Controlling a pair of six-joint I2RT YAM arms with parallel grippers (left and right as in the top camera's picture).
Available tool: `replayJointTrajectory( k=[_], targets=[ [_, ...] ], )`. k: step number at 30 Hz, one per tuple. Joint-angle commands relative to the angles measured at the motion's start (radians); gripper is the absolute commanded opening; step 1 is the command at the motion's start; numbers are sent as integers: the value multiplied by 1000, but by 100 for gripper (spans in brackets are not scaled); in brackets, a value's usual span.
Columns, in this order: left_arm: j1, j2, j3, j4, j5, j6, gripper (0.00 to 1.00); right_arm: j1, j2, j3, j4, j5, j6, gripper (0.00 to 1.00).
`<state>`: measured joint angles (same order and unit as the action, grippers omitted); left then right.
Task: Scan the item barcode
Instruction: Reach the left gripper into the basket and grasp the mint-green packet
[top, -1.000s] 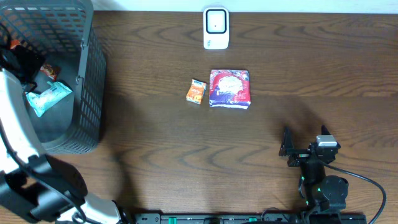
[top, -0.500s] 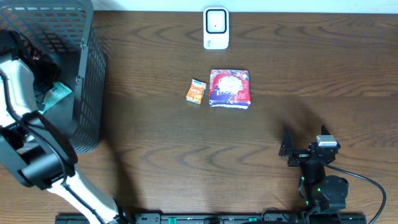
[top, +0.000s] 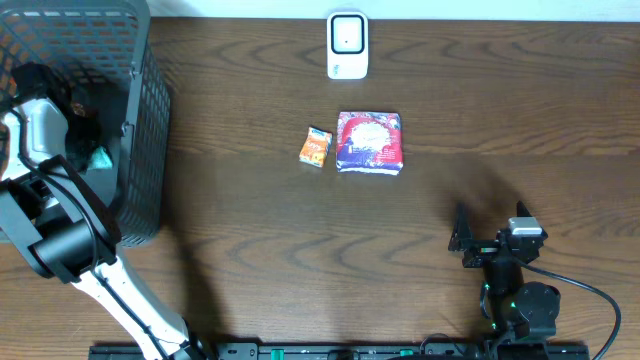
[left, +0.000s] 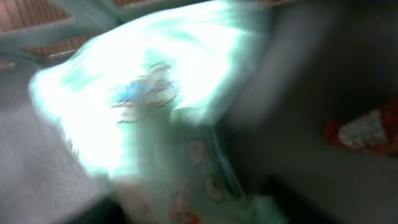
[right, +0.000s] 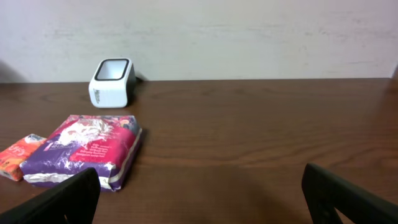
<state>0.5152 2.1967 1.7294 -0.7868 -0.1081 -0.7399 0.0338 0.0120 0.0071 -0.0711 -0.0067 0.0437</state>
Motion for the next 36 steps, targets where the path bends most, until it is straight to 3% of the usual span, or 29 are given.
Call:
replayJointTrajectory(
  k=[1, 2, 3, 11, 21, 25, 31, 36],
  targets=[
    [2, 10, -9, -2, -21, 85, 23, -13, -5, -2, -4, 5, -8, 99],
    [2, 10, -9, -8, -21, 85, 12, -13, -5, -2, -4, 5, -8, 99],
    [2, 7, -9, -16, -20, 85, 8, -13, -5, -2, -4, 5, -8, 99],
    [2, -115, -9, -95, -4, 85, 7, -13, -5, -2, -4, 5, -8, 99],
    [0, -524, -9, -48, 30, 62, 7, -13, -5, -2, -4, 5, -8, 99],
    [-13, -690, -9, 21, 148, 62, 7, -13, -5, -2, -4, 5, -8, 99],
    [-138, -828, -9, 162, 460, 47, 7, -13, -5, -2, -4, 5, -8, 99],
    [-382, -811, -9, 175, 481, 93, 7, -13, -5, -2, -4, 5, -8, 99]
  ],
)
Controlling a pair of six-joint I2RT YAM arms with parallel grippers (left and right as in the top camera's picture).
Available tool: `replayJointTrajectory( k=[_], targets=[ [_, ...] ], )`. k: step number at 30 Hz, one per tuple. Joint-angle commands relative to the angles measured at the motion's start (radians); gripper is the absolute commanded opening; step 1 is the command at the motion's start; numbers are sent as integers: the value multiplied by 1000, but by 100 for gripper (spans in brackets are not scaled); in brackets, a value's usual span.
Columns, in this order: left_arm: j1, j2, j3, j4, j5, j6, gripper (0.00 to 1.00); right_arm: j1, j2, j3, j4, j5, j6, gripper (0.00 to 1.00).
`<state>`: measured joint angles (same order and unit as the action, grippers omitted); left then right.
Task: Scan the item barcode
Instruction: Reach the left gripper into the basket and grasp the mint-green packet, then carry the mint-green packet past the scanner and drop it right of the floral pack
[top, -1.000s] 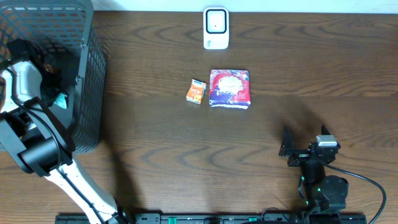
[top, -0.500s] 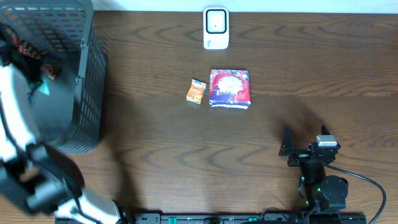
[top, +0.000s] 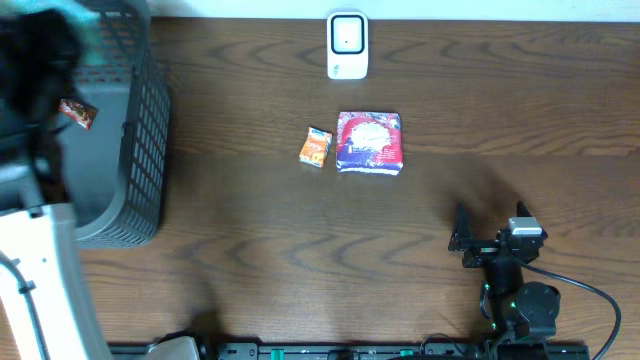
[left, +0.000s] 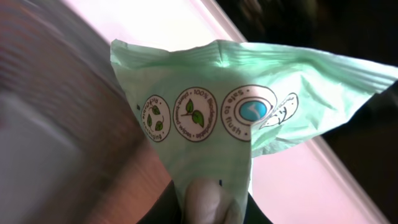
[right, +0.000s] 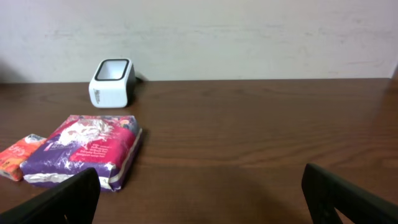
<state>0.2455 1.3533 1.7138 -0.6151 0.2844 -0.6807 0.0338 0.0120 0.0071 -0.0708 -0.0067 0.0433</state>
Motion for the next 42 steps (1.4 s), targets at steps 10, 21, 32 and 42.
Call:
replayJointTrajectory(
  k=[10, 21, 32, 42],
  targets=[
    [-558, 242, 6, 51, 10, 117, 7, -13, -5, -2, -5, 5, -7, 99],
    [-819, 552, 7, 291, -114, -106, 7, -13, -5, -2, -5, 5, -7, 99],
    [-949, 792, 7, 401, -114, -106, 8, -13, -5, -2, -5, 5, -8, 99],
    [-943, 808, 8, 418, -101, -98, 54, -13, -5, -2, -5, 5, -8, 99]
  ],
)
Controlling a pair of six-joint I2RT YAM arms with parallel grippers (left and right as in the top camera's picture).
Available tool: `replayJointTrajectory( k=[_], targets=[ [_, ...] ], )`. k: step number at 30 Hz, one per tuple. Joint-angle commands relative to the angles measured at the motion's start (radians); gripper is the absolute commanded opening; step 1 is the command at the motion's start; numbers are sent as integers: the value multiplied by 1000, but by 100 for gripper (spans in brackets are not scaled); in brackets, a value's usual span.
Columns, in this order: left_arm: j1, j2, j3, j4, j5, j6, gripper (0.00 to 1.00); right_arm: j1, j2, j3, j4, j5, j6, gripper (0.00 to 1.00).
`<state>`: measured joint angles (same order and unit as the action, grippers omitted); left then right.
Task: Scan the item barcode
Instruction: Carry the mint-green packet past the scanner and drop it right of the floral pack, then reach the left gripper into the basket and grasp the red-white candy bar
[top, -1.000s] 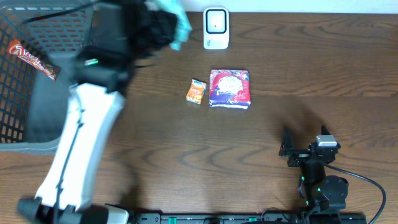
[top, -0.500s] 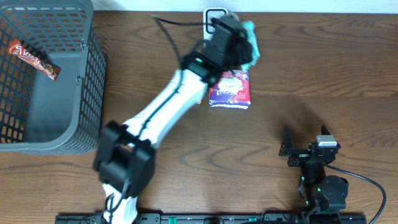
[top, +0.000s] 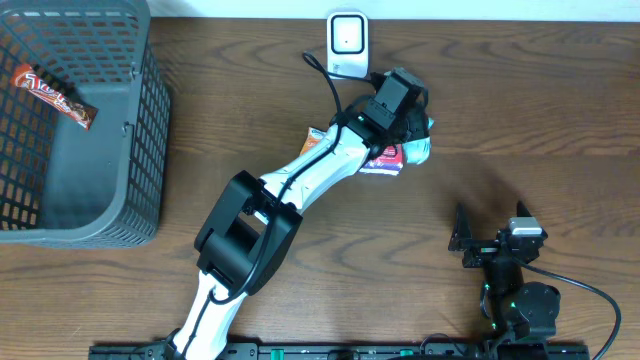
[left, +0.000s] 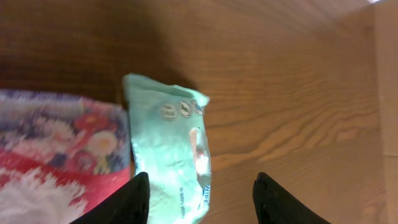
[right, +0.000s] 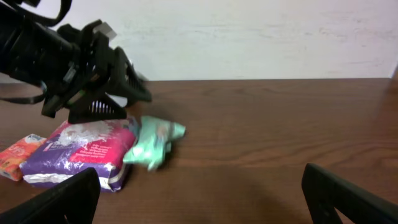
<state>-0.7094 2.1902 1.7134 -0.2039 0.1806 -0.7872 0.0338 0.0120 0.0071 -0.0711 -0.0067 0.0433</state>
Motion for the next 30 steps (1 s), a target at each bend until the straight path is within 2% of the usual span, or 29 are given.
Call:
replayJointTrajectory(
  k=[1, 11, 17, 22, 30],
  targets=[
    [16, -38, 9, 9, 13, 8, 54, -13, -5, -2, -4, 5, -7, 99],
    [108, -254, 13, -2, 21, 123, 56, -13, -5, -2, -4, 5, -7, 99],
    [225, -430, 13, -115, 20, 245, 56, -13, -5, -2, -4, 5, -8, 99],
    [395, -574, 13, -216, 15, 344, 57, -13, -5, -2, -4, 5, -8, 99],
    [832, -678, 13, -309, 12, 346, 58, -13, -5, -2, -4, 5, -8, 99]
  ],
)
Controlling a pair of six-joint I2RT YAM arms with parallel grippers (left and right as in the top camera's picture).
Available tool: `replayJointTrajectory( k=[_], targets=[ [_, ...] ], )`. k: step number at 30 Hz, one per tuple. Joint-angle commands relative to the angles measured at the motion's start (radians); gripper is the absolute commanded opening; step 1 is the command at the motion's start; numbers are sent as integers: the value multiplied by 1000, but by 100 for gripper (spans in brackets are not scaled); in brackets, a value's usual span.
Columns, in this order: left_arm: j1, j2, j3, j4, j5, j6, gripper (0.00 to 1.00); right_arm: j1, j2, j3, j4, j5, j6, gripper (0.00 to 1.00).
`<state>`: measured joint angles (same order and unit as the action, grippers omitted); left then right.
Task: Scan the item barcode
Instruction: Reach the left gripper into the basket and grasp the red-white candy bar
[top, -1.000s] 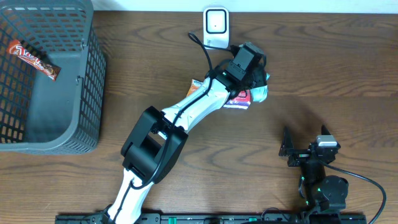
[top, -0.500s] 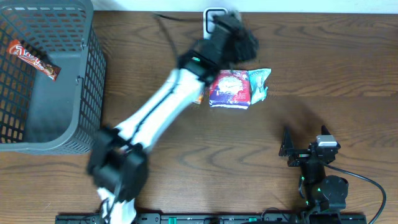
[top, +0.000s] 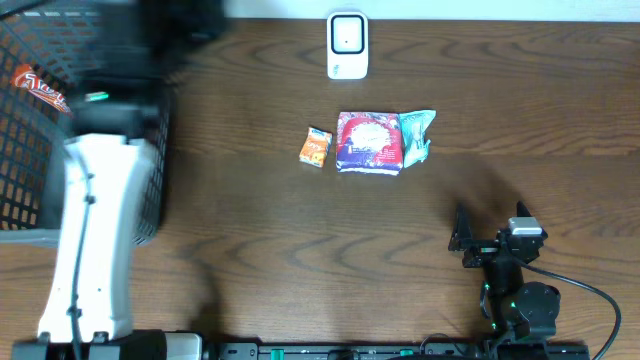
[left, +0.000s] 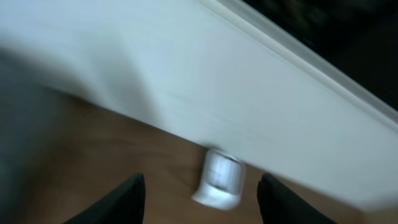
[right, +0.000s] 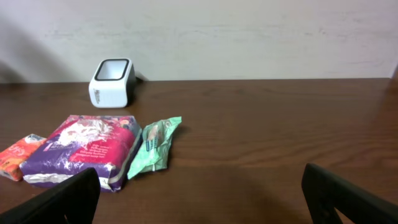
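The white barcode scanner (top: 347, 45) stands at the table's far edge; it also shows, blurred, in the left wrist view (left: 219, 177). A mint-green pack (top: 416, 135) lies flat against the right side of a purple-and-red pack (top: 369, 142). A small orange pack (top: 316, 146) lies to the left of those two. My left gripper (left: 202, 205) is open and empty, and its arm (top: 95, 230) is a blur at the left by the basket. My right gripper (right: 199, 199) rests open and low at the near right, facing the packs.
A grey mesh basket (top: 150, 150) fills the far left corner, with a red-brown snack bar (top: 40, 88) inside it. A pale wall runs behind the scanner (right: 112, 81). Bare brown wood lies between the green pack (right: 155, 146) and my right gripper.
My left gripper was open right above the green pack by the purple pack. It is now back at the left near the basket, blurred. The green pack lies alone on the table.
My left gripper was down in the basket at the green pack. Then it held that pack up over the basket. Then it stood open above the pack, set beside the purple one. Now the arm is at the left again; the right arm never moved.
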<state>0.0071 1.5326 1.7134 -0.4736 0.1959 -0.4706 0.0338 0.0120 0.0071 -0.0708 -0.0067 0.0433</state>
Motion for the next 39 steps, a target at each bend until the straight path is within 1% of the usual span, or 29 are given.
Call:
replayJointTrajectory(
  k=[1, 3, 6, 8, 10, 14, 22, 27, 39],
  targets=[
    [152, -17, 13, -54, -6, 34, 58, -13, -5, -2, -5, 5, -8, 99],
    [233, -10, 13, -72, -37, 64, 60, -13, -5, -2, -5, 5, -8, 99],
    [332, 3, 12, -72, -150, 75, 61, -13, -5, -2, -5, 5, -8, 99],
    [375, 19, 12, -72, -239, 81, 63, -13, -5, -2, -5, 5, -8, 99],
    [395, 45, 12, -71, -303, 121, 64, -13, -5, -2, -5, 5, -8, 99],
    [401, 131, 12, -64, -393, 206, 65, -13, -5, -2, -5, 5, -7, 99],
    [400, 355, 12, -46, -451, 204, 64, -13, -5, -2, -5, 5, -7, 99],
    [396, 471, 12, -4, -609, 167, 65, -13, -5, -2, -5, 5, -8, 99],
    [392, 613, 11, 103, -616, 147, 65, -13, -5, -2, -5, 5, -7, 99]
  ],
)
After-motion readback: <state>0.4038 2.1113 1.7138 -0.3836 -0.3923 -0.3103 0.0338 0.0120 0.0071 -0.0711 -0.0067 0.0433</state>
